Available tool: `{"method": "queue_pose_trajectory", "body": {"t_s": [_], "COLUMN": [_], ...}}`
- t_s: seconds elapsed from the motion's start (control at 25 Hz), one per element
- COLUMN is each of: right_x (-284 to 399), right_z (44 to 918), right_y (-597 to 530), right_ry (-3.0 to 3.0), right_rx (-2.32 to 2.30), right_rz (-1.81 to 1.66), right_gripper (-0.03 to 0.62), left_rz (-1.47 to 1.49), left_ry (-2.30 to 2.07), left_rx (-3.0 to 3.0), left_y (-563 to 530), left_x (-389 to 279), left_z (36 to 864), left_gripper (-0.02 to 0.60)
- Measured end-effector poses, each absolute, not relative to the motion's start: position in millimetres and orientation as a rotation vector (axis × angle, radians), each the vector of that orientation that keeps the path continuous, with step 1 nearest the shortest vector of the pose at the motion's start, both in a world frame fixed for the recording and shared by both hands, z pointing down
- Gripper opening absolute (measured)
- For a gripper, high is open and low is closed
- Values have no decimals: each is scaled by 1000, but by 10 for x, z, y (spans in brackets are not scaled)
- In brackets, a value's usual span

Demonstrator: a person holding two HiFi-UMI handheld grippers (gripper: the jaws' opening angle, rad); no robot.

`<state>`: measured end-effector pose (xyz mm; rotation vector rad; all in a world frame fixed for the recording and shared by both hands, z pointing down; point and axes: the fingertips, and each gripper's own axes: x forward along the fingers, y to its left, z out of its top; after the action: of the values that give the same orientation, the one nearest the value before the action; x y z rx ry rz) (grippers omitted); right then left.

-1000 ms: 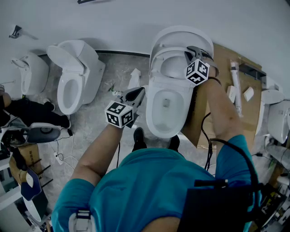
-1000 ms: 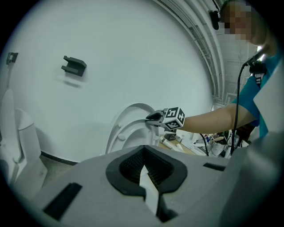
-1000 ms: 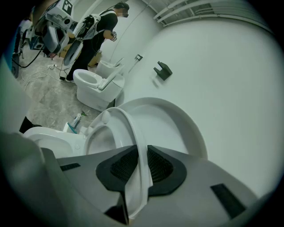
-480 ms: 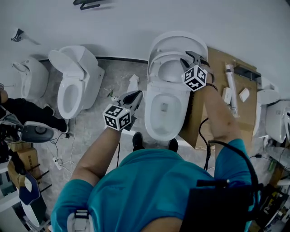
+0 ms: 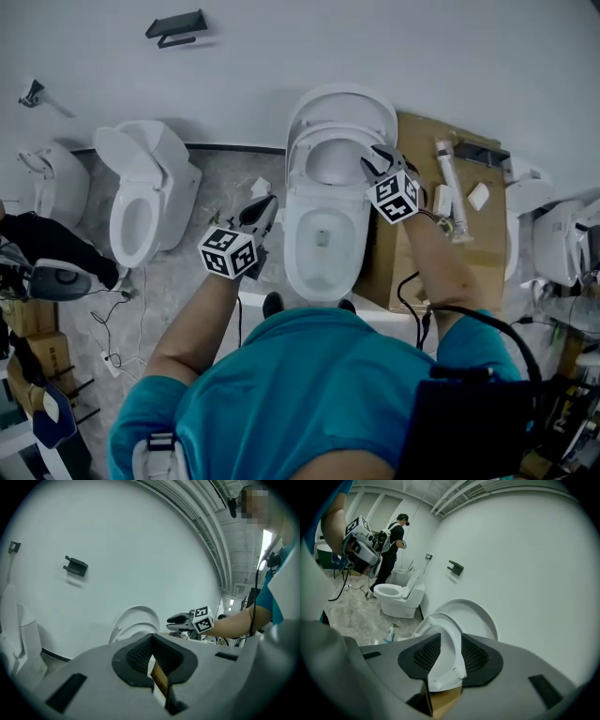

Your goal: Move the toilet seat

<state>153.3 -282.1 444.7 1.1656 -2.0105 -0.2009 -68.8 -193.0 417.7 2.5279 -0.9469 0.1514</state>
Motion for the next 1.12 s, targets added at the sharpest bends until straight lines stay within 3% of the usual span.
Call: {"method": "queue_pose_trajectory", "body": {"t_s": [0.76,1.12], "right_x": [1394,1385], "right_z": [3693,3426], "right_y": [-930,-485], "right_ry": [-2480,-2607], "right_rx": [1322,1355], "right_rz": [400,508], "right_gripper": [6,0], "left_rz": [58,49], "left_ry": [-899,-904], "left_rx": [2637,2649], "left_y": [-1201,-914], "left_x": [-611,-606], "left_z": [3382,3211], "left_gripper": [3,3]}}
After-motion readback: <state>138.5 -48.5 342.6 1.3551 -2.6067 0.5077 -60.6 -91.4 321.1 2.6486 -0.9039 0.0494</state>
